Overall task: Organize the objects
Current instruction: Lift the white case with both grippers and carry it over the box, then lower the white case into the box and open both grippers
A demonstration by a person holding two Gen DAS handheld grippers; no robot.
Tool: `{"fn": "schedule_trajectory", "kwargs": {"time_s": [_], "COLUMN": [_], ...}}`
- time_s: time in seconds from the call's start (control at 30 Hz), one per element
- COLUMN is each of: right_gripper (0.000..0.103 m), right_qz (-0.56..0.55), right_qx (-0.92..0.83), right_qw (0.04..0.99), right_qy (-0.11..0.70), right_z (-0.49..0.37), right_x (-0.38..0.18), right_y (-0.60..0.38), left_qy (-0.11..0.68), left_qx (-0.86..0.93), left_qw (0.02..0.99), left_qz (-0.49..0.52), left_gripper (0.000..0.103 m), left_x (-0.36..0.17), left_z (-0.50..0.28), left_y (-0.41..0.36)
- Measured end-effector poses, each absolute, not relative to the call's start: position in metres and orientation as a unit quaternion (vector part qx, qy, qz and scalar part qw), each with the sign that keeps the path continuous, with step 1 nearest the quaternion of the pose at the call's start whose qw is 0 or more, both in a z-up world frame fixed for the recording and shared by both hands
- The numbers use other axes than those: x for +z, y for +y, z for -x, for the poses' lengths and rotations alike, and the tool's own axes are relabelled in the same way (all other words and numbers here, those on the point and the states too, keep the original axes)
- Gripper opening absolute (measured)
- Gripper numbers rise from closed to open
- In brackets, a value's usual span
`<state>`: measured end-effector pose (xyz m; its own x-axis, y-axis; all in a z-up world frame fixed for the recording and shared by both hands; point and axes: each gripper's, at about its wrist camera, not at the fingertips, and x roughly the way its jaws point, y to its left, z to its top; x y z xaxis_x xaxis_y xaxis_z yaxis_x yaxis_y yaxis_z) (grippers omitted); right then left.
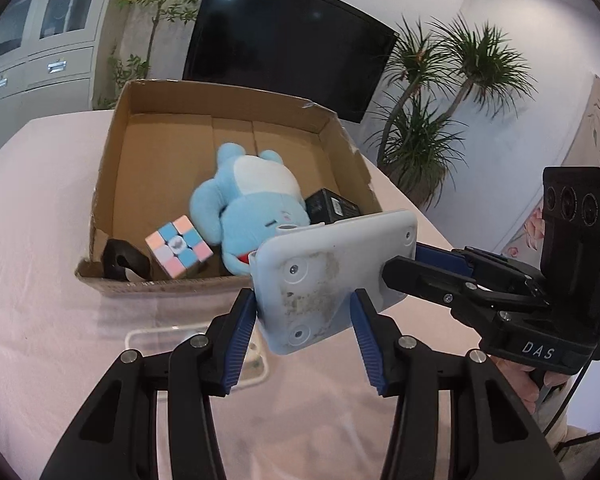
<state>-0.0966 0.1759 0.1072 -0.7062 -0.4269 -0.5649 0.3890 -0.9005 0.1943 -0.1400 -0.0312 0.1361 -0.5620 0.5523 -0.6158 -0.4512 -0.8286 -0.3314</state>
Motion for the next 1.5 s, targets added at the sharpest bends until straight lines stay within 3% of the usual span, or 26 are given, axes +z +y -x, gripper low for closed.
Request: {"fn": "schedule_trajectory", "kwargs": {"time_s": [0.23, 0.67, 0.9, 1.07, 1.1, 1.17, 1.2, 1.23, 1.5], "right_gripper": [0.034, 0.034, 0.035, 0.04, 0.051, 0.068, 0.069, 0.069, 0.069], "right_qz": [-0.308, -0.336, -0.371, -0.361, -0.353, -0.321, -0.312, -0.31, -0.389], "right_qx": [-0.93, -0.921, -0.912, -0.919, -0.922, -0.933, -0.936, -0.936, -0.901], "right_qw": [0.199, 0.198, 0.175, 0.159, 0.154, 0.155, 0.156, 0.161, 0.193], "right_qy": [0.01, -0.006, 0.008, 0.024, 0.038, 0.046, 0.047, 0.047, -0.004], "right_z": [0.14, 0.23, 0.254, 0.242, 0.233, 0.209, 0.197, 0.186, 0.156], "right_x": [0.106, 0.069, 0.03, 0.033, 0.038, 0.048, 0.051, 0.051, -0.004], "right_y": [0.153, 0.134, 0.125, 0.124, 0.125, 0.131, 0.134, 0.137, 0.152], "left_qy": [-0.059, -0.077, -0.077, -0.06, -0.047, -0.037, -0.035, -0.034, -0.059], "left_qx": [0.888, 0.879, 0.866, 0.886, 0.896, 0.906, 0.908, 0.909, 0.878], "left_qw": [0.253, 0.214, 0.194, 0.159, 0.15, 0.143, 0.136, 0.133, 0.131], "left_qz": [0.378, 0.42, 0.454, 0.431, 0.415, 0.397, 0.394, 0.394, 0.456], "left_gripper": [0.045, 0.045, 0.044, 0.044, 0.045, 0.057, 0.073, 0.08, 0.08], "left_x": [0.13, 0.09, 0.048, 0.064, 0.074, 0.085, 0.089, 0.088, 0.022], "left_z": [0.183, 0.275, 0.294, 0.277, 0.265, 0.247, 0.238, 0.23, 0.204], "left_y": [-0.042, -0.067, -0.068, -0.07, -0.074, -0.083, -0.09, -0.093, -0.107]}}
